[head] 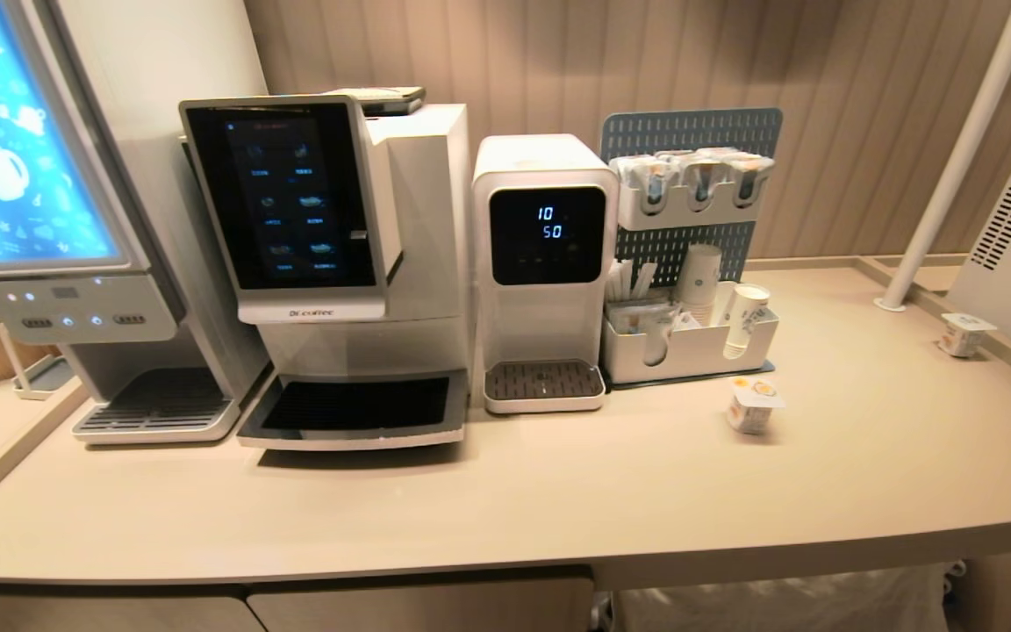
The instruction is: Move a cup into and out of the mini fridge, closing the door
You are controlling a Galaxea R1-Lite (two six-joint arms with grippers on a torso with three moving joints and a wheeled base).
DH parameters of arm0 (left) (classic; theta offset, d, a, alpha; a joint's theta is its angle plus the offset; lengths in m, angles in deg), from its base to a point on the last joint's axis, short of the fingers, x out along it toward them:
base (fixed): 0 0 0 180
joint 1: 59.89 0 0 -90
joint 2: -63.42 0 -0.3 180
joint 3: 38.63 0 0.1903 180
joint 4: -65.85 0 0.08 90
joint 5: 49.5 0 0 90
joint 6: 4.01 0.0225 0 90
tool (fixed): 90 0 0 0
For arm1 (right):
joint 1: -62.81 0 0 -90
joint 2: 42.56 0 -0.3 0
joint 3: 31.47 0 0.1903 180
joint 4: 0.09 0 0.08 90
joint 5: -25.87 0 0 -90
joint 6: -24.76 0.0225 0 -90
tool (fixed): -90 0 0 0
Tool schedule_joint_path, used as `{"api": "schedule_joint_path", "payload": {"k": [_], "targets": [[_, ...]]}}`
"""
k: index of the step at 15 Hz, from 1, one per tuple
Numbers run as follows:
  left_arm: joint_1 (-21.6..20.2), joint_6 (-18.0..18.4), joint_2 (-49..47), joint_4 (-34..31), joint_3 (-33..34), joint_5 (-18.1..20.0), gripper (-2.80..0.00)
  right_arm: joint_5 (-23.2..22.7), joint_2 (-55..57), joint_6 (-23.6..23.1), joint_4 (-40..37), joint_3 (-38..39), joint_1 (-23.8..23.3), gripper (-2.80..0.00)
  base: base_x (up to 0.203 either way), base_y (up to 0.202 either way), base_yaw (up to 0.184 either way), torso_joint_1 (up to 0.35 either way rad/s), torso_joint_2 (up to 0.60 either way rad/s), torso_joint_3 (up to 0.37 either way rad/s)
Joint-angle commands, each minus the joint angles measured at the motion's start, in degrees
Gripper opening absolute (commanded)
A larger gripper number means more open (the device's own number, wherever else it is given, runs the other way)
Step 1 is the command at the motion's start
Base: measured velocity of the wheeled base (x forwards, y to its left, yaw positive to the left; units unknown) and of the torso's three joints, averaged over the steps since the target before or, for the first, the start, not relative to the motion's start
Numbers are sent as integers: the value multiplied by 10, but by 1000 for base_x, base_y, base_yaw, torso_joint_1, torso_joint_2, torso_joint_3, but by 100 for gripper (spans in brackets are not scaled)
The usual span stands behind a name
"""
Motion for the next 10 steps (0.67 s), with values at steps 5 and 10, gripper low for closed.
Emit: {"api": "schedule_joint_path", "payload": {"k": [5,10], "targets": [[0,0,0,0,1,0,-280,0,1,0,0,-1,0,-280,0,-193,-1,3,4,1],[0,0,0,0,1,0,-280,0,1,0,0,-1,0,-280,0,-192,-1,2,2,2]]}}
